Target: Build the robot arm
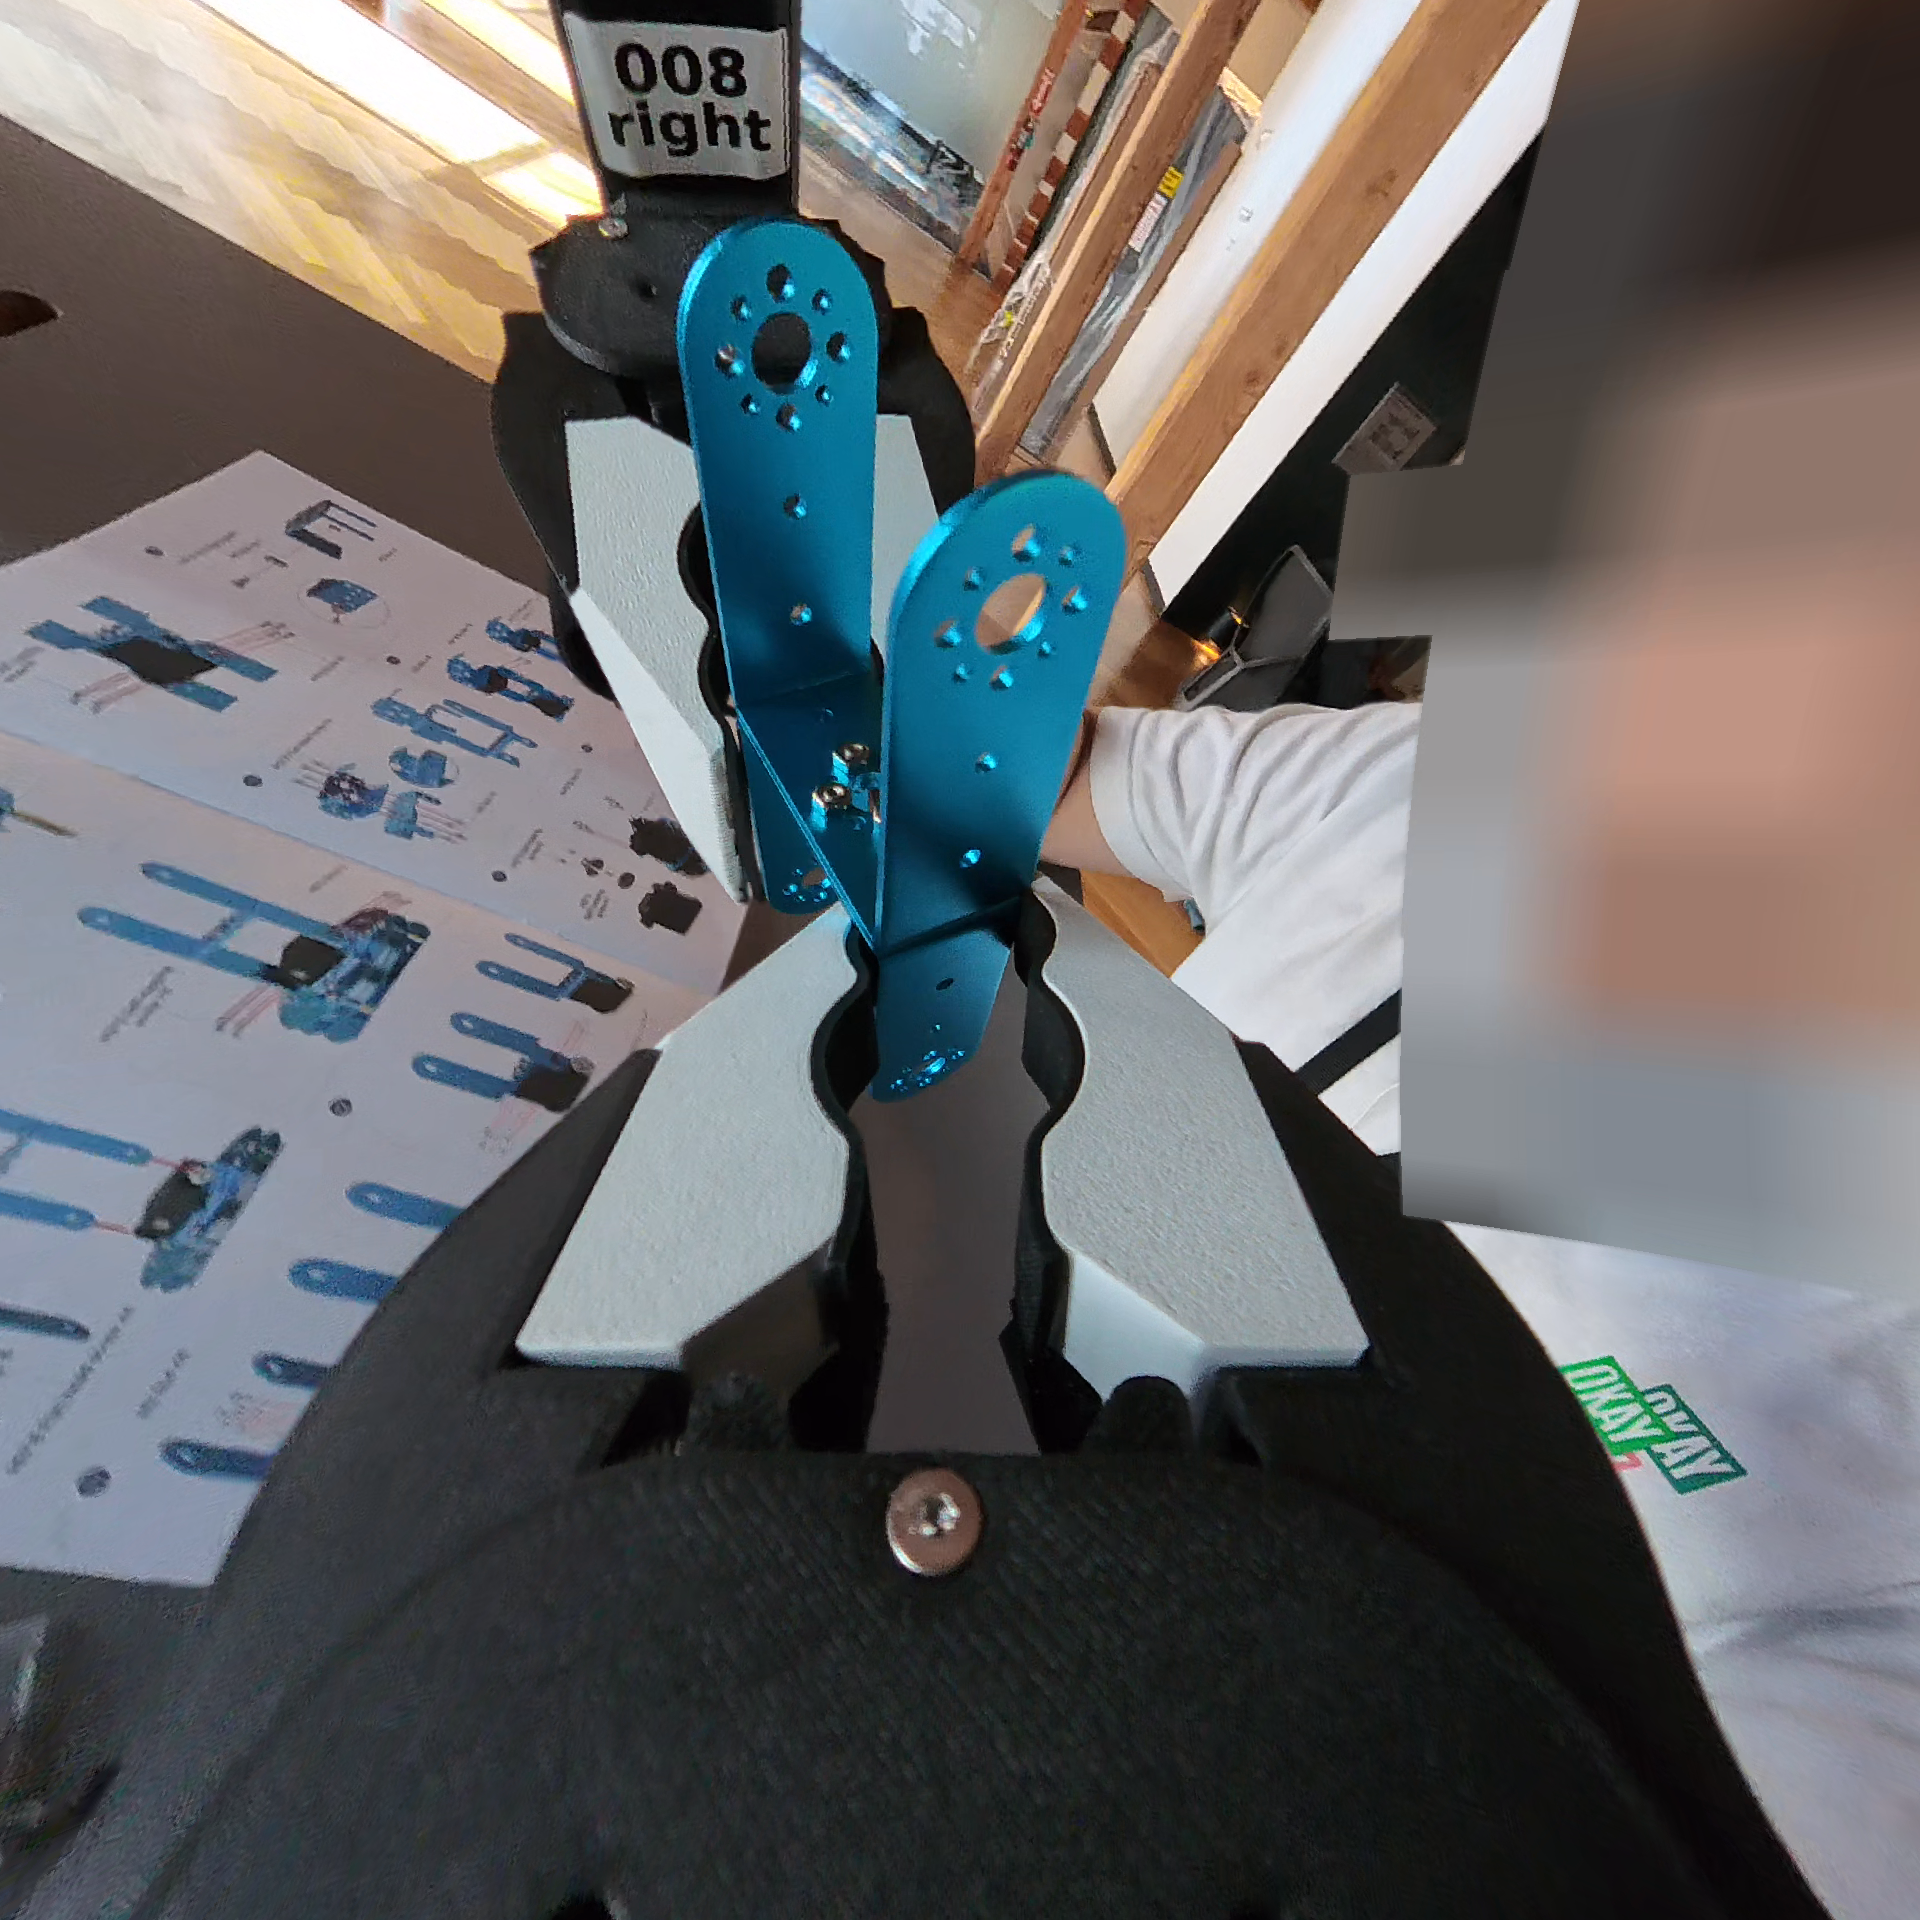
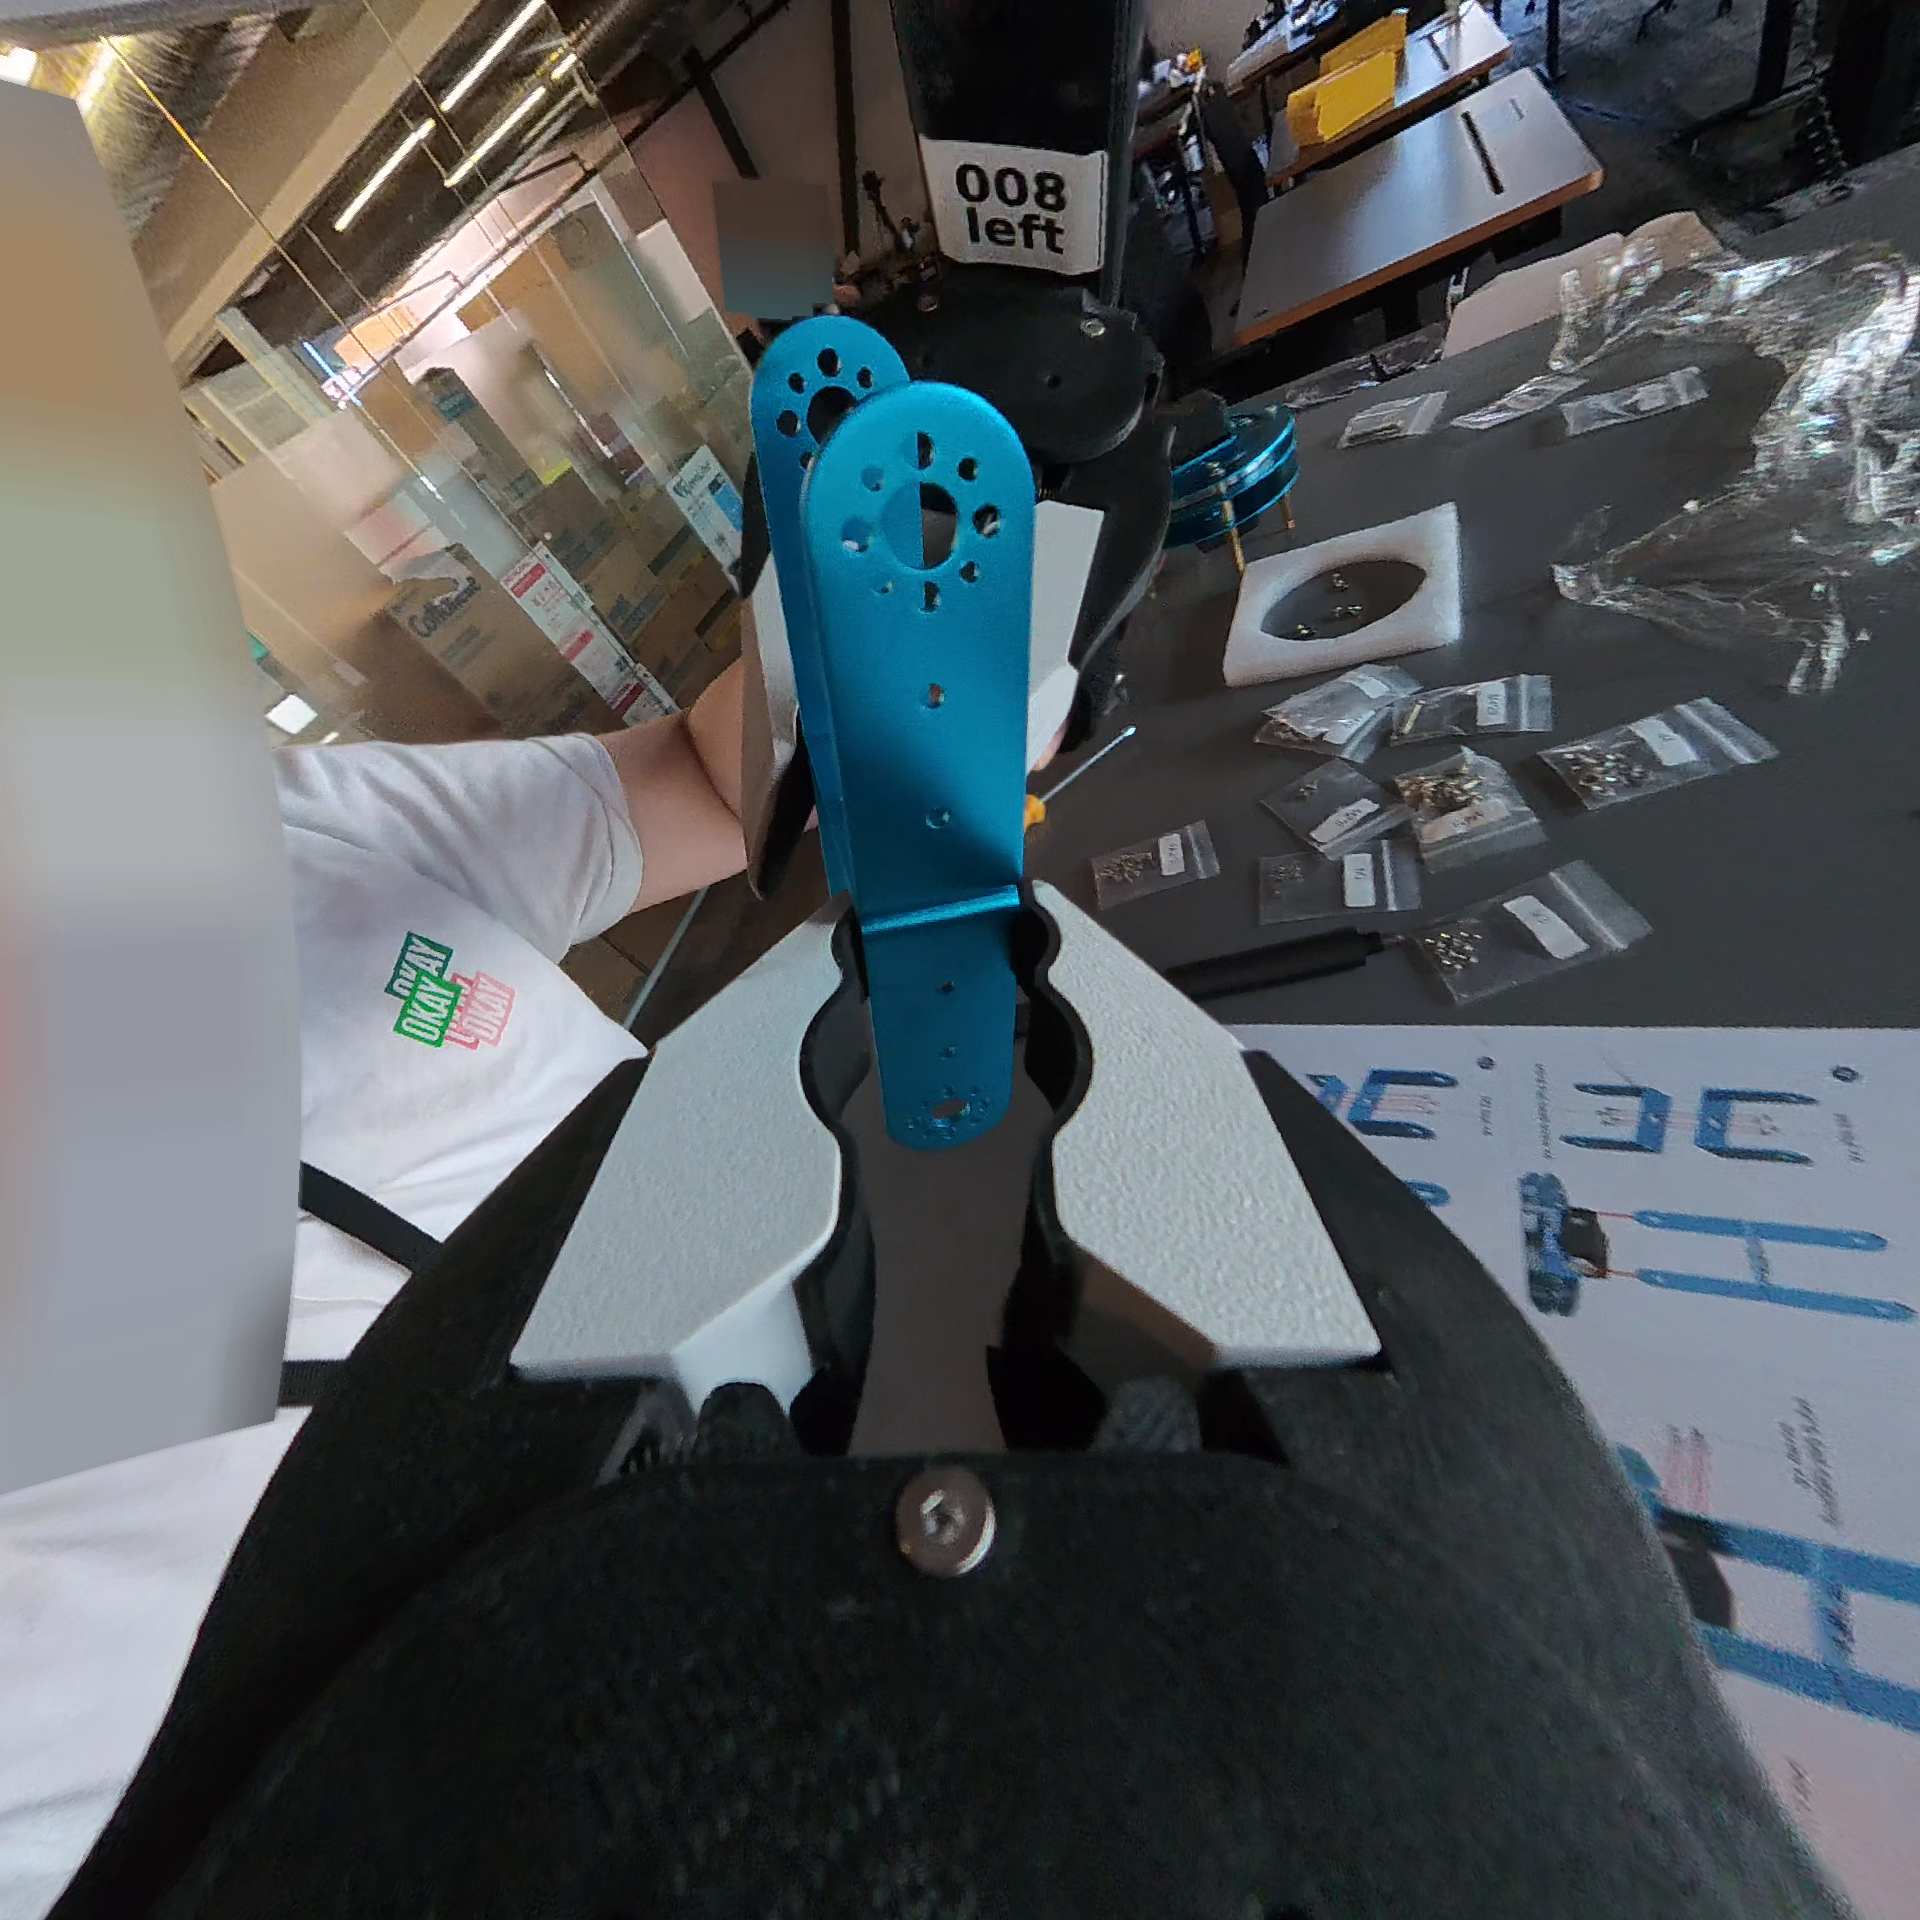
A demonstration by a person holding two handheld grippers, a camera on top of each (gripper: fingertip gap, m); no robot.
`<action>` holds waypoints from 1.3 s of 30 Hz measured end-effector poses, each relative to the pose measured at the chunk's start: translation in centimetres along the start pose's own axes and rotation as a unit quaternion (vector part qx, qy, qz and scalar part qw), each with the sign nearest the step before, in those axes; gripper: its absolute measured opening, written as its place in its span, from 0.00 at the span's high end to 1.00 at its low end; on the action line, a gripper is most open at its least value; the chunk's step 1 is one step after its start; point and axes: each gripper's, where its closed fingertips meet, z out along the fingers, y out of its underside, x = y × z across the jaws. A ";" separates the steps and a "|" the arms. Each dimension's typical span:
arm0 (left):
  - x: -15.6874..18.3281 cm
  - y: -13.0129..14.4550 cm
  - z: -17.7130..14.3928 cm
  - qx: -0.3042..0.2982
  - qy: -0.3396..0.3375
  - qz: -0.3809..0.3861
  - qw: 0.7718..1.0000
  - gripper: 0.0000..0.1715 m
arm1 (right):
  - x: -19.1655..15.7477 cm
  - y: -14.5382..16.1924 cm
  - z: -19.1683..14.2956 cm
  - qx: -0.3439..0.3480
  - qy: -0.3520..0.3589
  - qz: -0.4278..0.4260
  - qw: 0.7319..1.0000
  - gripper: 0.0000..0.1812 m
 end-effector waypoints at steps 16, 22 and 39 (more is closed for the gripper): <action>7.2 4.8 -14.1 0.090 -0.183 0.034 0.978 0.86 | -4.7 -4.8 15.8 0.062 0.030 -0.062 0.996 0.86; 9.3 6.0 -24.7 0.063 -0.235 0.055 0.968 0.86 | -4.7 -10.5 25.0 0.080 0.025 -0.090 0.992 0.86; 1.2 17.2 -45.5 -0.007 -0.137 0.117 0.984 0.87 | 8.9 -12.9 46.0 0.032 0.169 -0.087 0.981 0.86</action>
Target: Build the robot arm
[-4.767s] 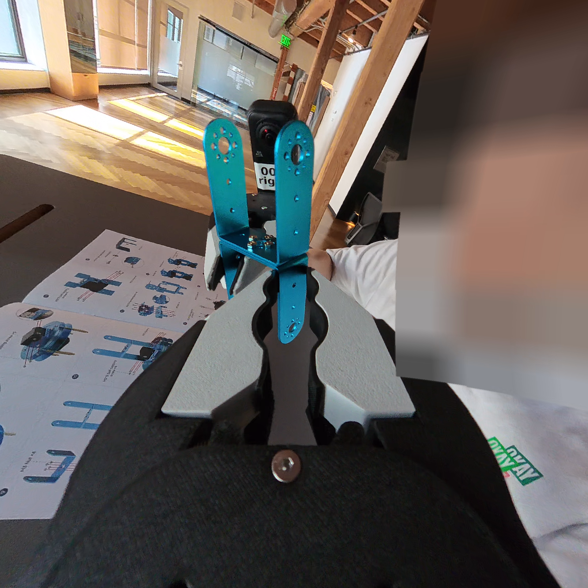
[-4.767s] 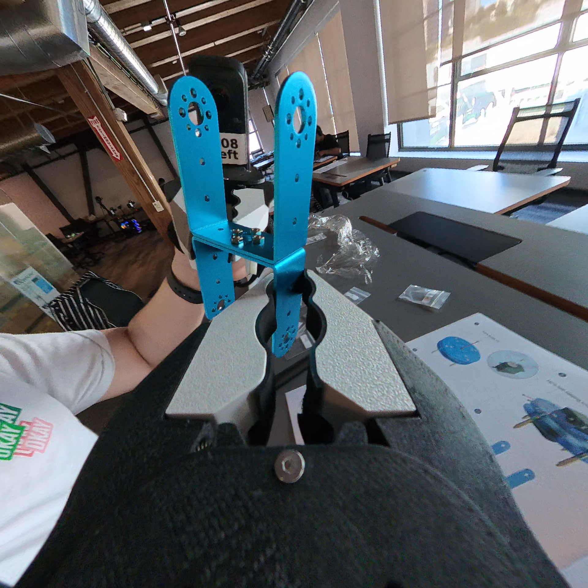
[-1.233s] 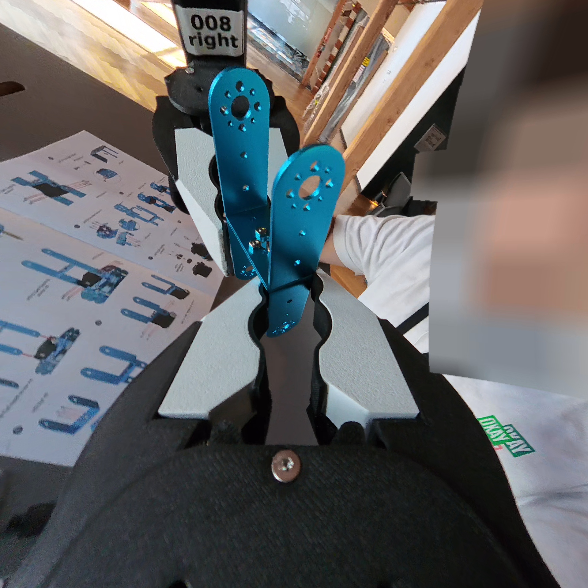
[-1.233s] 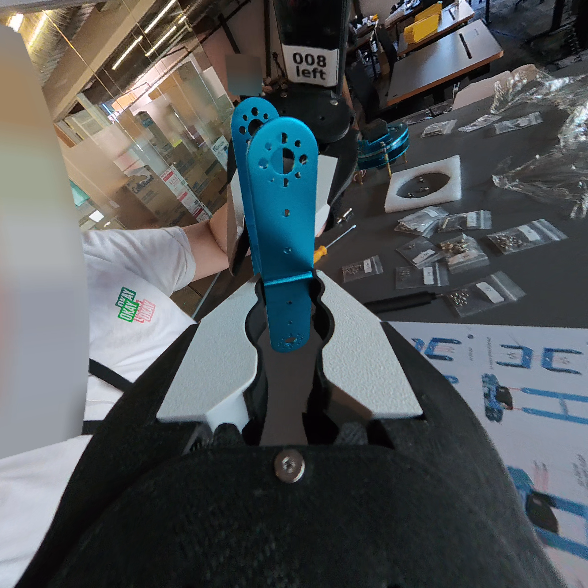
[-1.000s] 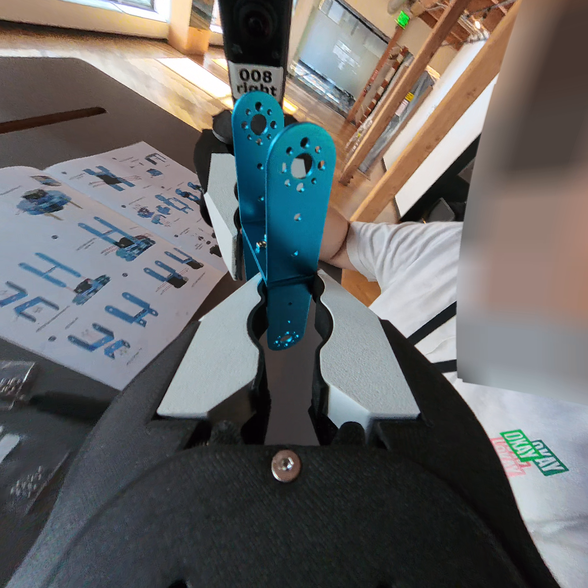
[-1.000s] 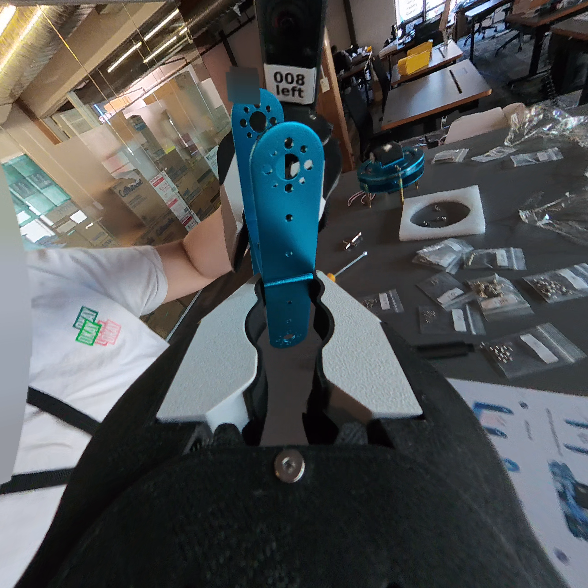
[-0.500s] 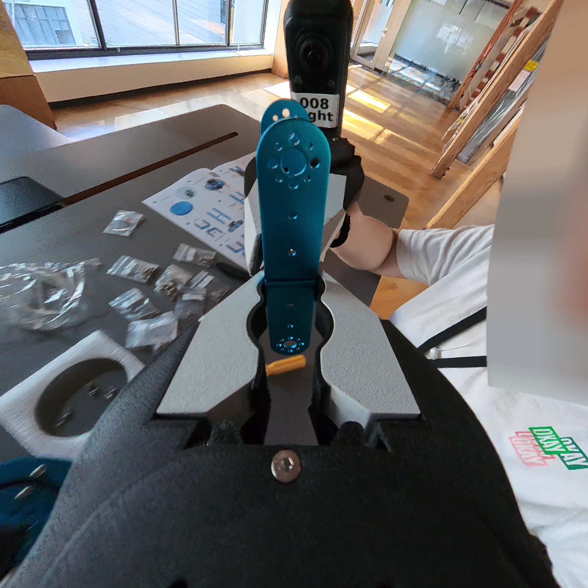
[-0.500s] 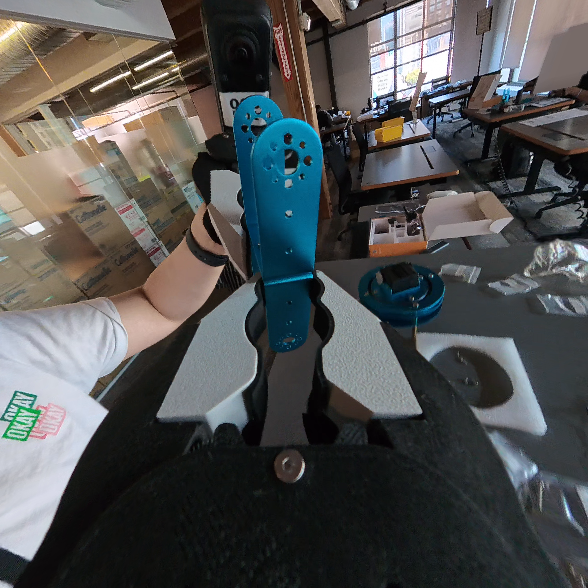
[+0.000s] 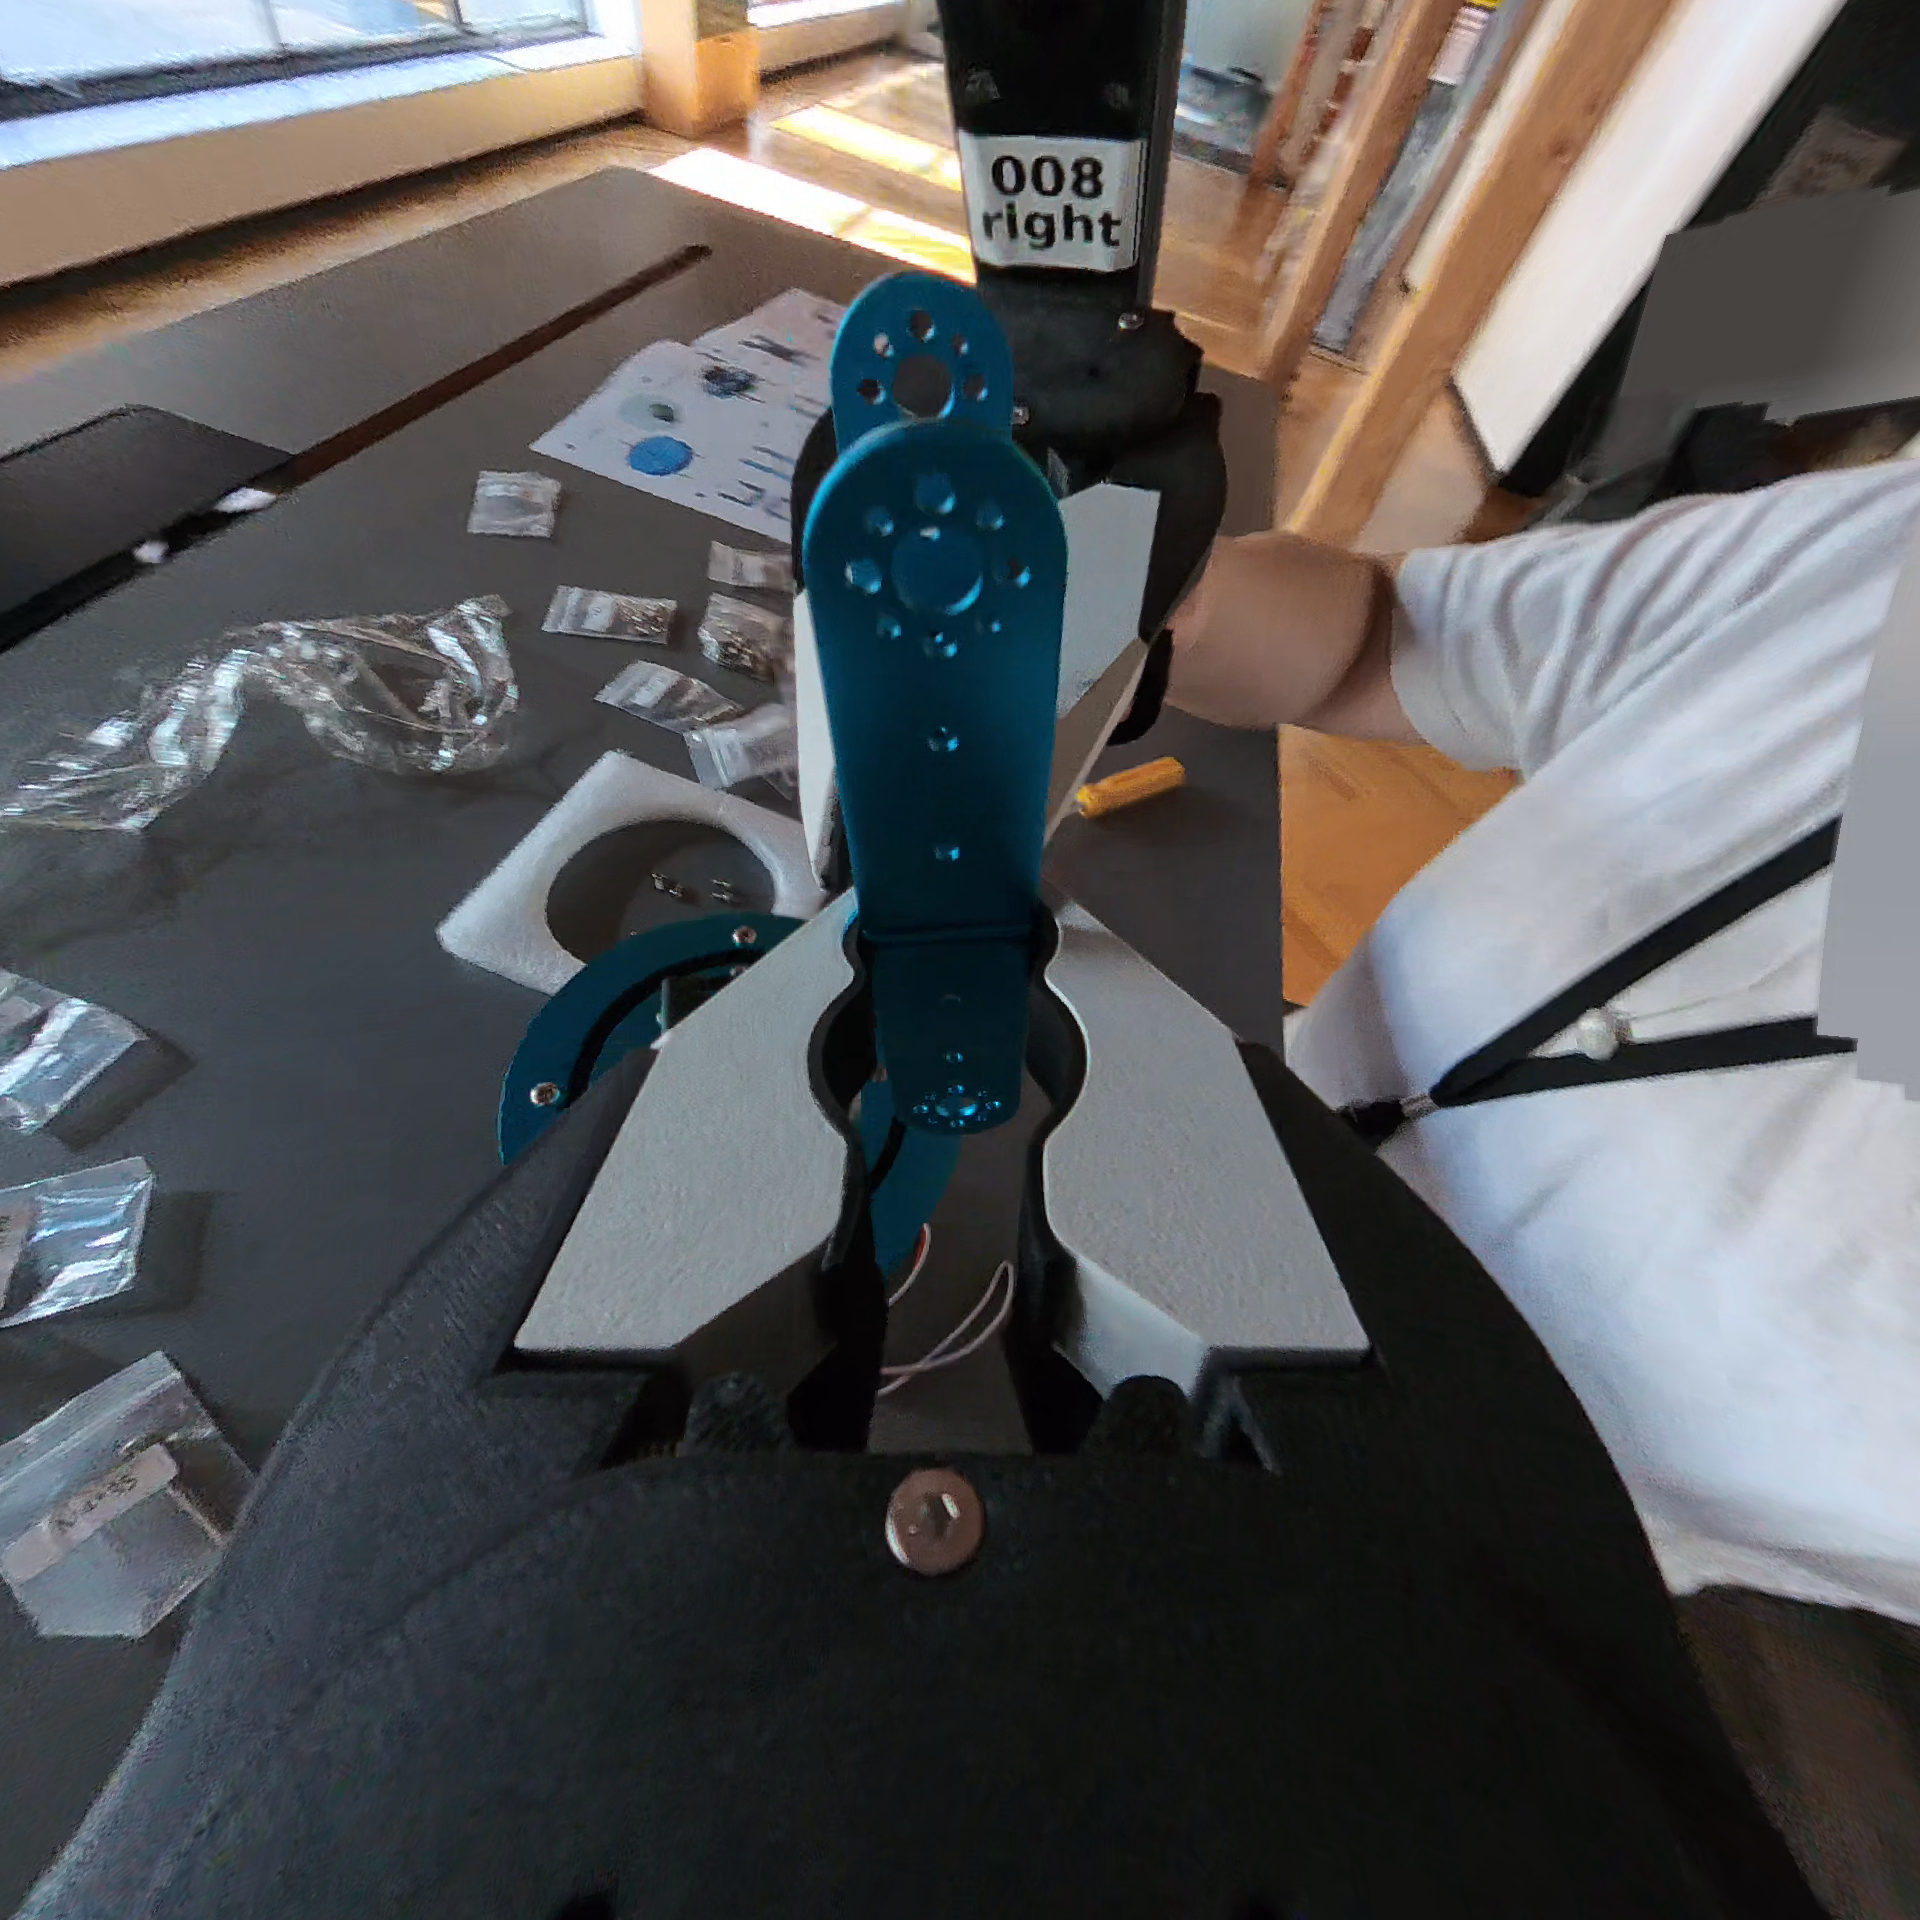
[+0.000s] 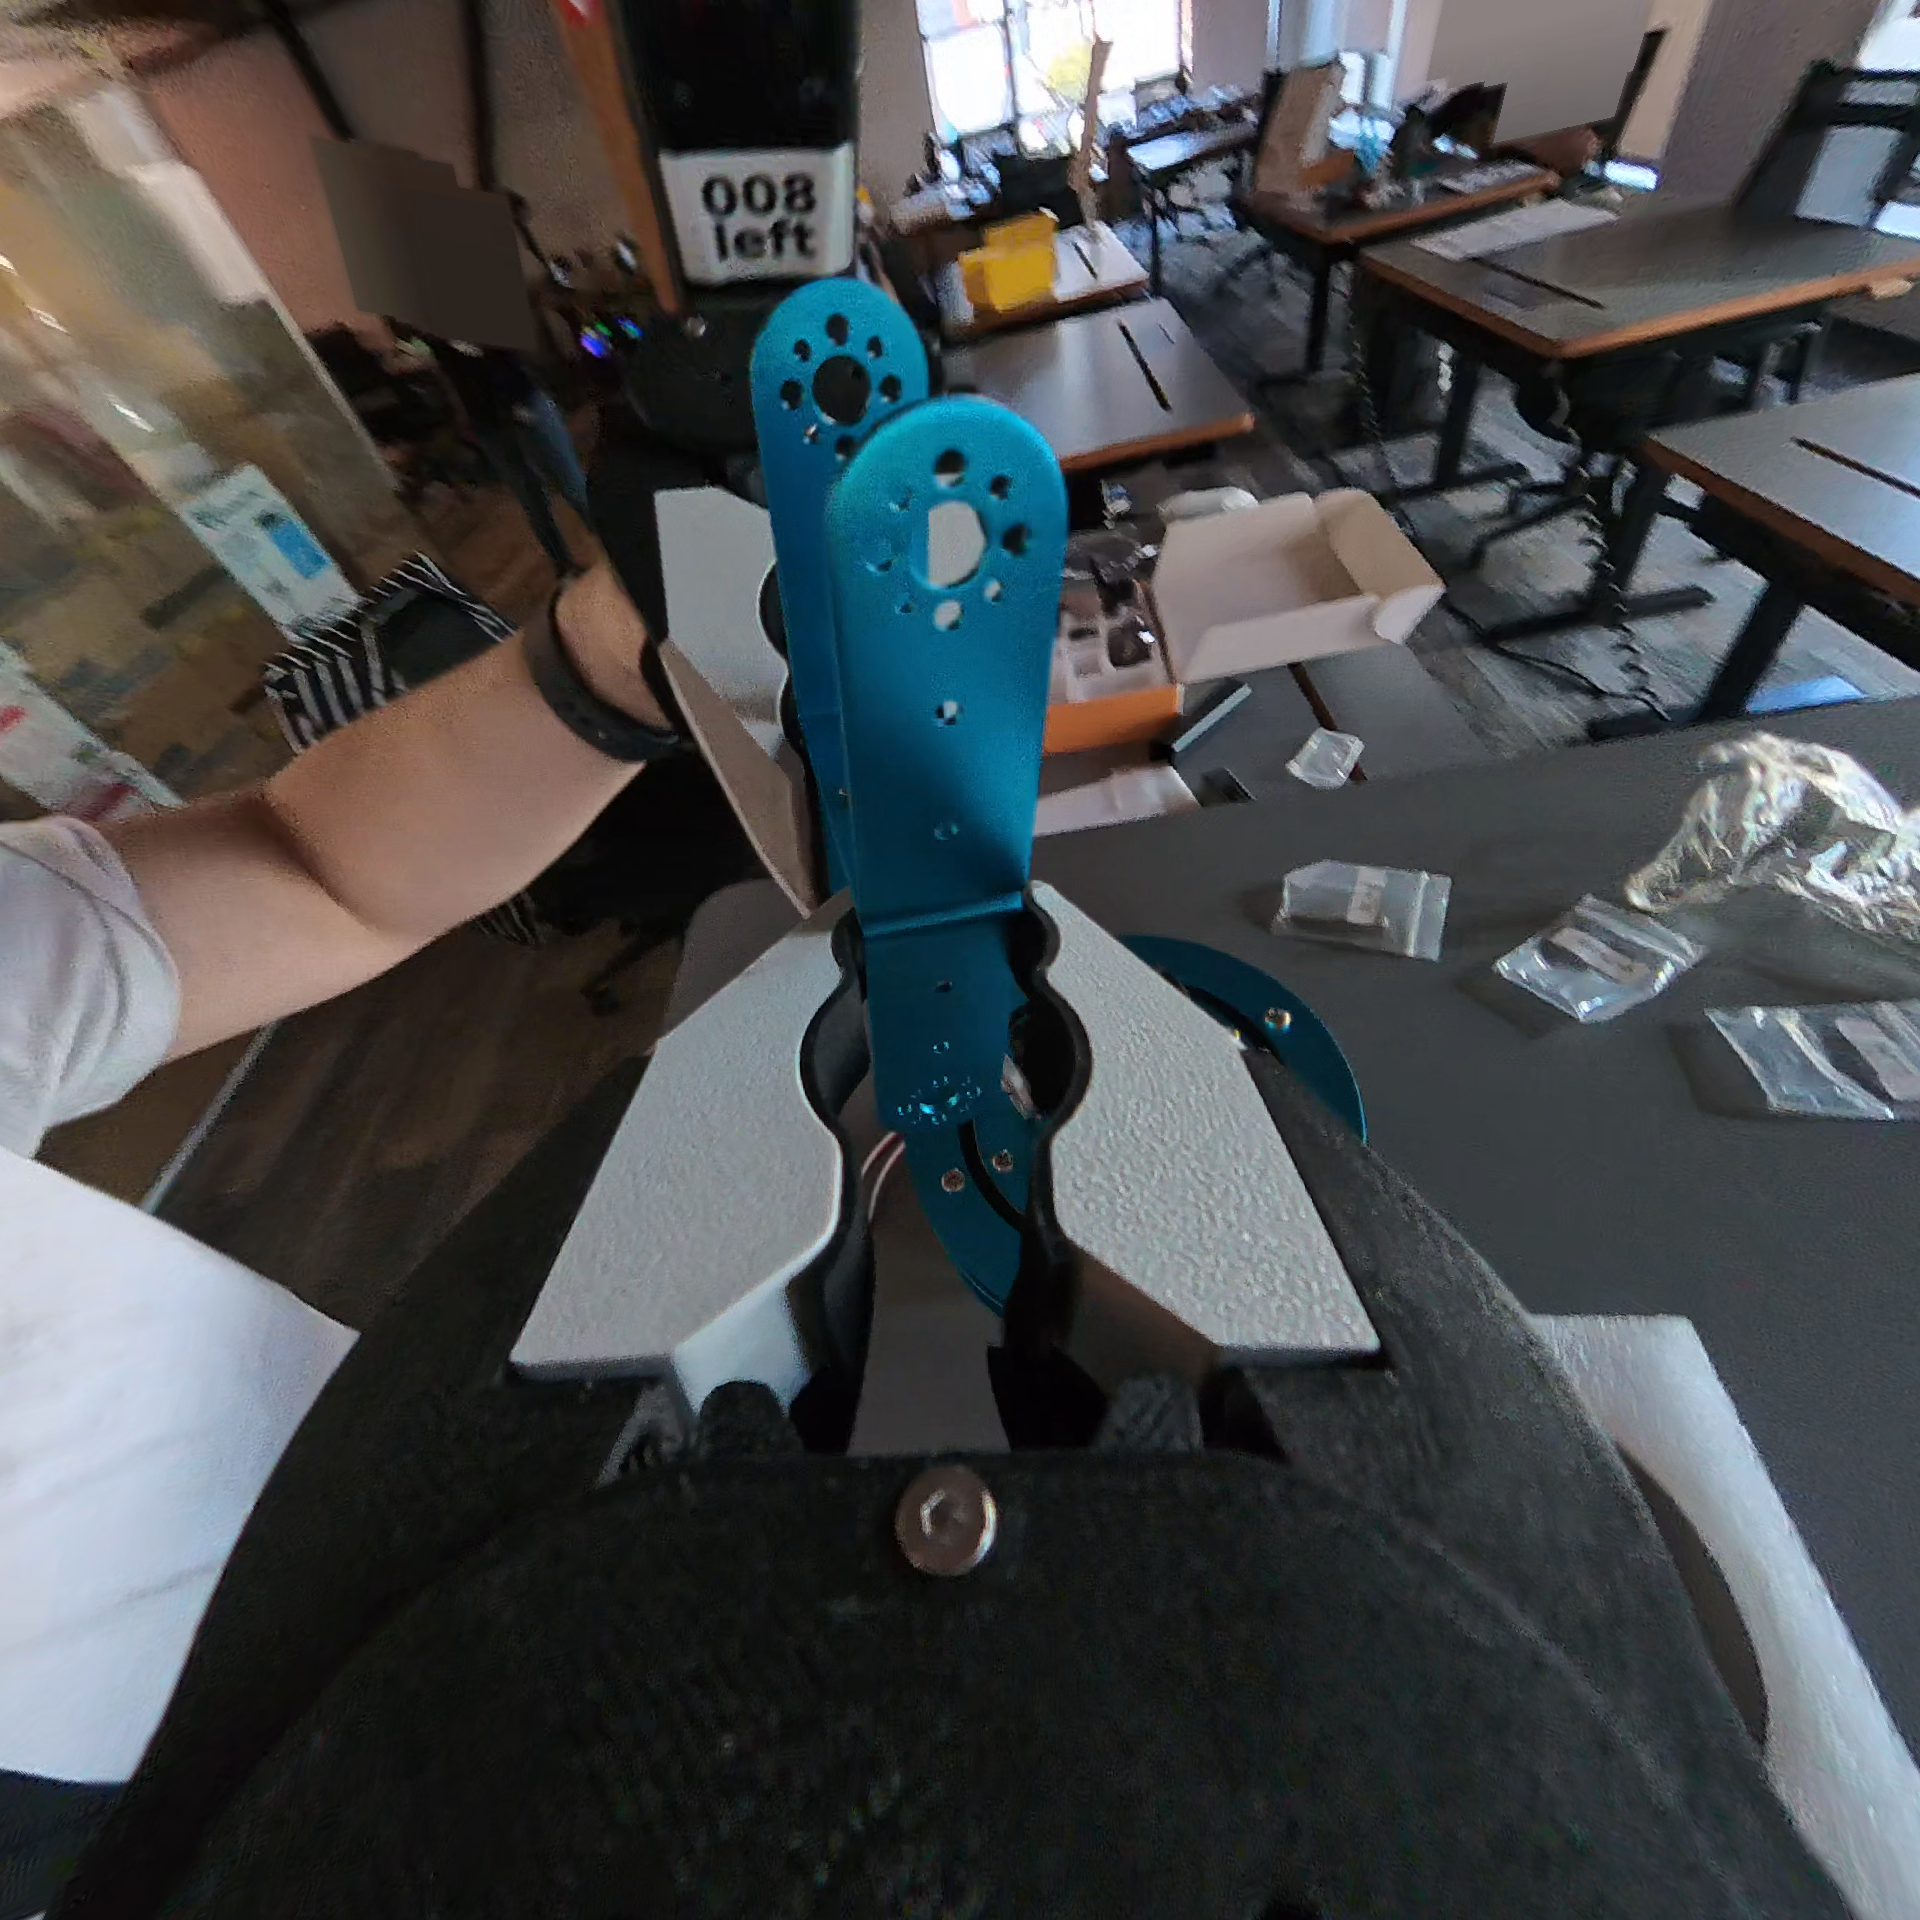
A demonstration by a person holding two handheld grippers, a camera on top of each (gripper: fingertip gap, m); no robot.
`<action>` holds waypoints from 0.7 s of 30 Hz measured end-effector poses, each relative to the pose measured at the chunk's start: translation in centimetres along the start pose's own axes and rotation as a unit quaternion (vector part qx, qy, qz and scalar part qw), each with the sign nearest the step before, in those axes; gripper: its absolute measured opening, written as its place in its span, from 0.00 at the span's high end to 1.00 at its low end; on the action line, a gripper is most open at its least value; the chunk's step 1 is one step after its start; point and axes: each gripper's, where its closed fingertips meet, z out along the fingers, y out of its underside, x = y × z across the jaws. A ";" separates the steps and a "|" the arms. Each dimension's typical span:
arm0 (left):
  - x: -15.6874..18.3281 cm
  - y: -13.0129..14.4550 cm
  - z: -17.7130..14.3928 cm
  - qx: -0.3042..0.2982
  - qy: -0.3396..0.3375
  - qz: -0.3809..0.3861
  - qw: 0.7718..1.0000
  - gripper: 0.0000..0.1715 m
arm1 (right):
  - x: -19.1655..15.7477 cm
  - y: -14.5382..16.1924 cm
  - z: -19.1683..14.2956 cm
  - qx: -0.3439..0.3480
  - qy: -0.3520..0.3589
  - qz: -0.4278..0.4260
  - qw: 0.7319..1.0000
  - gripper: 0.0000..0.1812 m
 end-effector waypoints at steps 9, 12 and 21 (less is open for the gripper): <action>-0.2 0.8 0.3 -0.006 0.129 0.037 0.991 0.87 | 0.4 1.1 0.2 -0.023 0.057 0.027 0.998 0.86; 0.0 0.9 0.1 -0.029 0.176 0.062 0.982 0.87 | 0.1 1.1 0.4 -0.008 0.061 0.062 0.996 0.86; -1.5 1.6 -2.5 -0.060 0.402 0.124 0.905 0.88 | 1.5 0.4 2.5 0.023 0.257 0.123 0.958 0.87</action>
